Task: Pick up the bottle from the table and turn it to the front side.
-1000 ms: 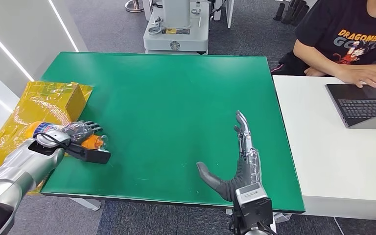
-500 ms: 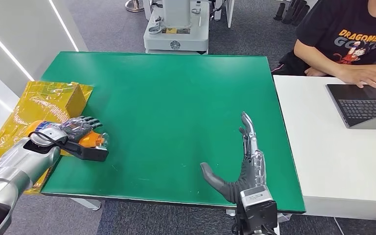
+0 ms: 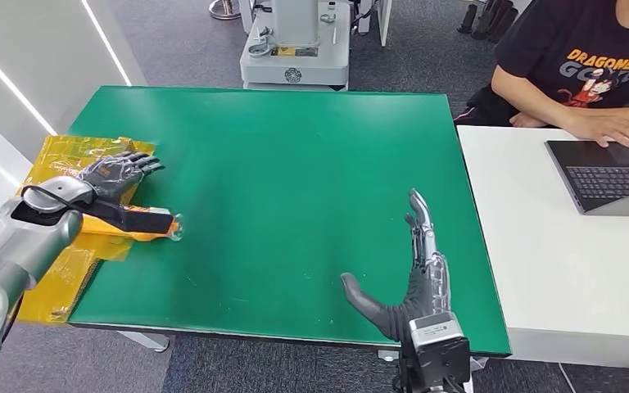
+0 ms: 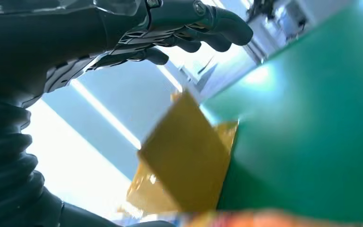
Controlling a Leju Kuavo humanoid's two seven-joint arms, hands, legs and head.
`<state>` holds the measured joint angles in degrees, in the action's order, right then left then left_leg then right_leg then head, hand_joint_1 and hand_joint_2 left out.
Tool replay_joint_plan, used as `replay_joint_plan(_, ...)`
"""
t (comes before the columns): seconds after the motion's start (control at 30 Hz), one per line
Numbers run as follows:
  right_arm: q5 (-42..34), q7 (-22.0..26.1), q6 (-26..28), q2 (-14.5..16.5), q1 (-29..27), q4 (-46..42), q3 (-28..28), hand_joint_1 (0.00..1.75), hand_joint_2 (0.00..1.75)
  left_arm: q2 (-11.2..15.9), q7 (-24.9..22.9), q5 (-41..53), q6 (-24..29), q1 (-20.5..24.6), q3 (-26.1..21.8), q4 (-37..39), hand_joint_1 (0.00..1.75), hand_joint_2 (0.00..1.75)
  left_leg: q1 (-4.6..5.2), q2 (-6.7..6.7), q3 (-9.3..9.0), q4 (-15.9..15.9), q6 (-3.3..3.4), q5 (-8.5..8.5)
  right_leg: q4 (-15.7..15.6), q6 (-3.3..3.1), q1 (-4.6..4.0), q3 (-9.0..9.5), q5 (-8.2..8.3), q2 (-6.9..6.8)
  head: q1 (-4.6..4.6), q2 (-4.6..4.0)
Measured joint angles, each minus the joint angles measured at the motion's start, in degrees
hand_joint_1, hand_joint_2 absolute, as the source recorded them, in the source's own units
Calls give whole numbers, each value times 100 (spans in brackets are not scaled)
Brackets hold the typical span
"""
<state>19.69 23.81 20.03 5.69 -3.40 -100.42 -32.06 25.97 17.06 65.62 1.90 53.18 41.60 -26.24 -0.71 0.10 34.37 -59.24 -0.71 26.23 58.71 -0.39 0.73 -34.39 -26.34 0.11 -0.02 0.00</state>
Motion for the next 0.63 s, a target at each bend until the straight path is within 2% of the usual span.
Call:
replay_joint_plan(0.2, 54, 13, 14, 4, -76, -50, 83, 0, 175, 52, 152, -218, 69, 8, -199, -478, 0, 175, 0, 0, 0, 0, 0, 0, 0, 0, 0, -1, 0, 0, -1, 0)
replay_joint_plan(0.37, 125, -15, -85, 14, -96, -96, 168, 0, 175, -45, 549, -1143, 377, -254, -650, -1137, 0, 175, 2, -1, -1, 0, 0, 0, -2, 0, 2, -1, 0, 0, 1, 0)
replay_joint_plan(0.5, 125, 26, -87, 31, -110, -99, 203, 0, 175, -484, 1009, -2697, 530, -902, -1426, -2069, 0, 175, 6, -1, -1, 0, 2, 2, -6, 1, 5, 1, 0, -1, 0, 0)
replay_joint_plan(0.6, 90, 113, 6, 58, -134, -85, 207, 0, 175, -953, 1189, -3933, 351, -1438, -1927, -2730, 0, 175, 7, 2, 1, -1, 4, 7, -10, 2, 6, 1, -1, 2, 1, 0)
replay_joint_plan(0.63, 85, 131, 27, 63, -137, -82, 207, 0, 175, -1022, 1200, -4115, 300, -1518, -1989, -2822, 0, 175, 7, 2, 1, -1, 5, 7, -10, 2, 6, 2, -1, 2, 0, 0)
